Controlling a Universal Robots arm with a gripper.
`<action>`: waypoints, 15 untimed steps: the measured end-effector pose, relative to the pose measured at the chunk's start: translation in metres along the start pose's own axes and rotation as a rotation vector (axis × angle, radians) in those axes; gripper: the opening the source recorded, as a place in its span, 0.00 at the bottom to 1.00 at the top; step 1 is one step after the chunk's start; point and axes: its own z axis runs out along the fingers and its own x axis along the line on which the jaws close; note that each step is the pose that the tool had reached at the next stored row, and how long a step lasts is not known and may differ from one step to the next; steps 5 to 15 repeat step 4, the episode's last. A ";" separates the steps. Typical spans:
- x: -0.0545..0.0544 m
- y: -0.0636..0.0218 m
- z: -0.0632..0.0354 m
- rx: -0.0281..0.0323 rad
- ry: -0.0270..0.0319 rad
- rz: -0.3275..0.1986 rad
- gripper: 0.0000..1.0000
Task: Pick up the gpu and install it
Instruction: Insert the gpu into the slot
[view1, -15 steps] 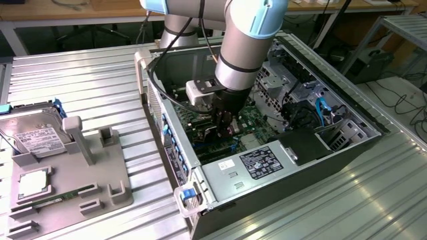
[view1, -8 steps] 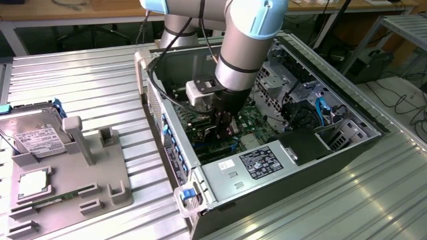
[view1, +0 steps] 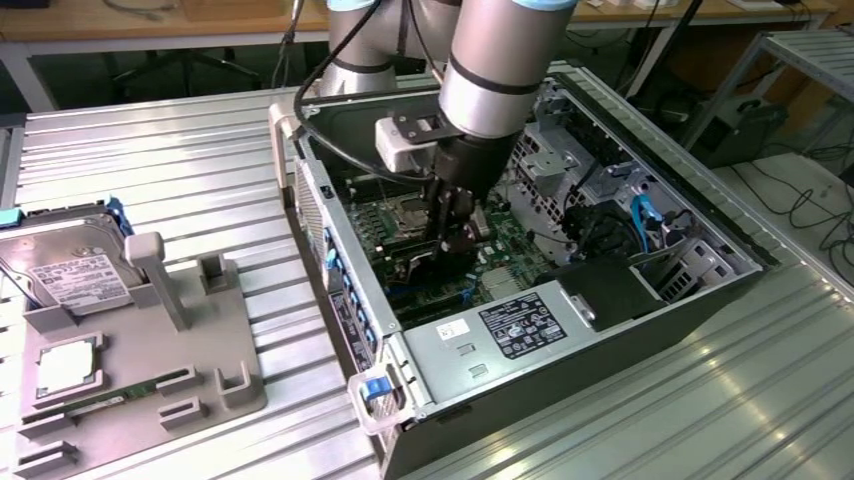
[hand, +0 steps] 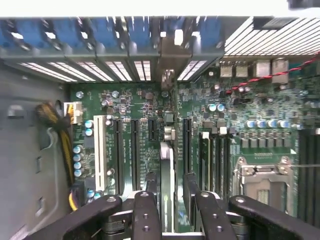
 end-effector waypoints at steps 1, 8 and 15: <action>0.000 -0.0001 0.0001 0.0005 -0.0003 0.000 0.35; 0.000 -0.0001 0.0000 0.0005 -0.0002 0.000 0.11; 0.000 -0.0001 0.0000 0.0005 -0.0002 0.000 0.11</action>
